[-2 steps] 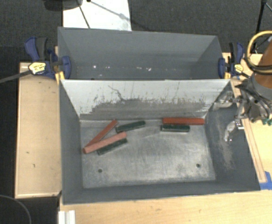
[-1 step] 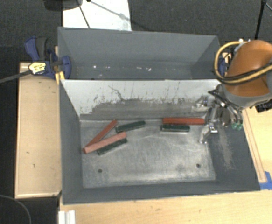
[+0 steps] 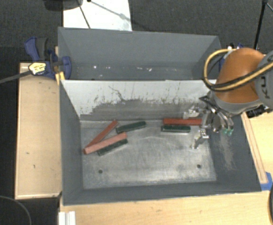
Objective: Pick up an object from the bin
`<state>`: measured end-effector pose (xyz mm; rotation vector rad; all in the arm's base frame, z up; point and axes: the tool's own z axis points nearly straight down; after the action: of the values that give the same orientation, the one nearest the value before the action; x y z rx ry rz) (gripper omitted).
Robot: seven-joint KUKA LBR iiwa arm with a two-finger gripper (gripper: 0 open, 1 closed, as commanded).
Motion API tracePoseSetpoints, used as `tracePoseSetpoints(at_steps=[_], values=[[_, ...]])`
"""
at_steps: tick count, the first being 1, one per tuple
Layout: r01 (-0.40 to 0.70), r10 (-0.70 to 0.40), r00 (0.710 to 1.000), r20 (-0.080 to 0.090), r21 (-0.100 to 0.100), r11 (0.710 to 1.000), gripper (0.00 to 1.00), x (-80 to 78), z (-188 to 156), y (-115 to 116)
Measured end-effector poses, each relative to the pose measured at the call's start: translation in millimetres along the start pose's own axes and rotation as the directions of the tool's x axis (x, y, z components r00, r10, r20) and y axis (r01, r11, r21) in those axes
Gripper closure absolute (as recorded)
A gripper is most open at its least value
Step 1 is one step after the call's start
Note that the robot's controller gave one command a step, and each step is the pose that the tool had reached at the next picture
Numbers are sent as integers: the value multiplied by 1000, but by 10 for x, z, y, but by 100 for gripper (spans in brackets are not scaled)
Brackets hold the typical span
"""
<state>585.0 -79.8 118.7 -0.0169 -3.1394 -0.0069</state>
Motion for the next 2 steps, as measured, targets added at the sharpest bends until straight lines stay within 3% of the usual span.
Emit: tracePoseSetpoints(at_steps=[1,2], values=[[7,-7,1000,4,5,1000,0,-46,17,87],[-88,88,996,33,5,996,100,-117,351,341]])
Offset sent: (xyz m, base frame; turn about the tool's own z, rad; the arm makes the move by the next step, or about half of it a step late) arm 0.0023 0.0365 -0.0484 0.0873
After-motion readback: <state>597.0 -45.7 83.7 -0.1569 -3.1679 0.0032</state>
